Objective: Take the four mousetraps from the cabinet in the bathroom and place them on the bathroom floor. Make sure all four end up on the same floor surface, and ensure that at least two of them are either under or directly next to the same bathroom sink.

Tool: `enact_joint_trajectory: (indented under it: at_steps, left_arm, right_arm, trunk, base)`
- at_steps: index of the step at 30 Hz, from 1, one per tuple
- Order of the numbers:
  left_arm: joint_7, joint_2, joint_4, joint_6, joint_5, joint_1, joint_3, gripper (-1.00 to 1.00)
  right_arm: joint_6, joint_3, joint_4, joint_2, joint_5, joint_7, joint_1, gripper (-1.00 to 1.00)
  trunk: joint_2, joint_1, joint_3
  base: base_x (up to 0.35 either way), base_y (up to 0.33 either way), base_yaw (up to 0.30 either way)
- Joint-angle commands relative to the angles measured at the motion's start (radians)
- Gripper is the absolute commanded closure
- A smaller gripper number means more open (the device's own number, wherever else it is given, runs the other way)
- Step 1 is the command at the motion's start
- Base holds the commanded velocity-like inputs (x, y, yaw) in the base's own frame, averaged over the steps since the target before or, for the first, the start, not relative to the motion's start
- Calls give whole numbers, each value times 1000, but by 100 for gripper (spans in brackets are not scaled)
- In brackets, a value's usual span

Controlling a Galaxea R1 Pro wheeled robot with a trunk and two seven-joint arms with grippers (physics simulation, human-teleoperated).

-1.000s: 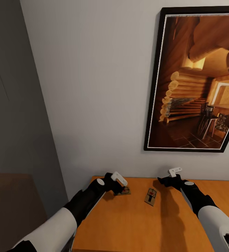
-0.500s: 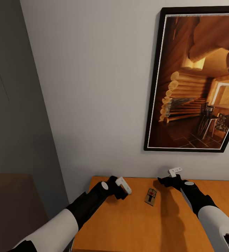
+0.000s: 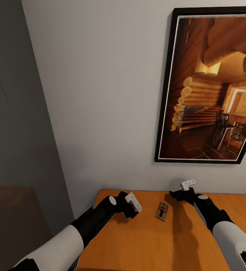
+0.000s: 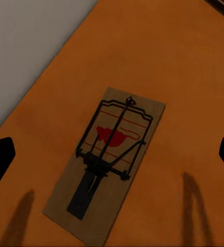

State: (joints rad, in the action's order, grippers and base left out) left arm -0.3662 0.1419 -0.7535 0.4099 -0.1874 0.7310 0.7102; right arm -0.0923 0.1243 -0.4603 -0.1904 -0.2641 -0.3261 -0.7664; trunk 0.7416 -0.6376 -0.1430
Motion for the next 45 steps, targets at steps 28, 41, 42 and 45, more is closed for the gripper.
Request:
enact_joint_trajectory:
  at_steps: [28, 41, 42, 45]
  left_arm:
    - [-7, -15, 5, -28, -11, 1, -86, -100]
    - [-13, -12, 4, -31, -10, 1, -121, -100]
    - [-14, -11, 3, -29, -10, 1, -123, -100]
    - [-15, -3, -2, -21, -9, 2, -143, -100]
  right_arm:
    - [-4, 8, 8, 2, -9, -10, -1, -100]
    - [-4, 8, 8, 2, -9, -10, -1, -100]
    - [-4, 8, 8, 2, -9, -10, -1, -100]
    - [-3, 8, 8, 2, -9, -9, -1, -100]
  trunk:
    - [1, 0, -2]
    - [1, 0, -2]
    - [1, 0, -2]
    - [1, 0, -2]
  base:
    - [0, 0, 0]
    - [0, 0, 0]
    - [0, 0, 0]
    - [0, 0, 0]
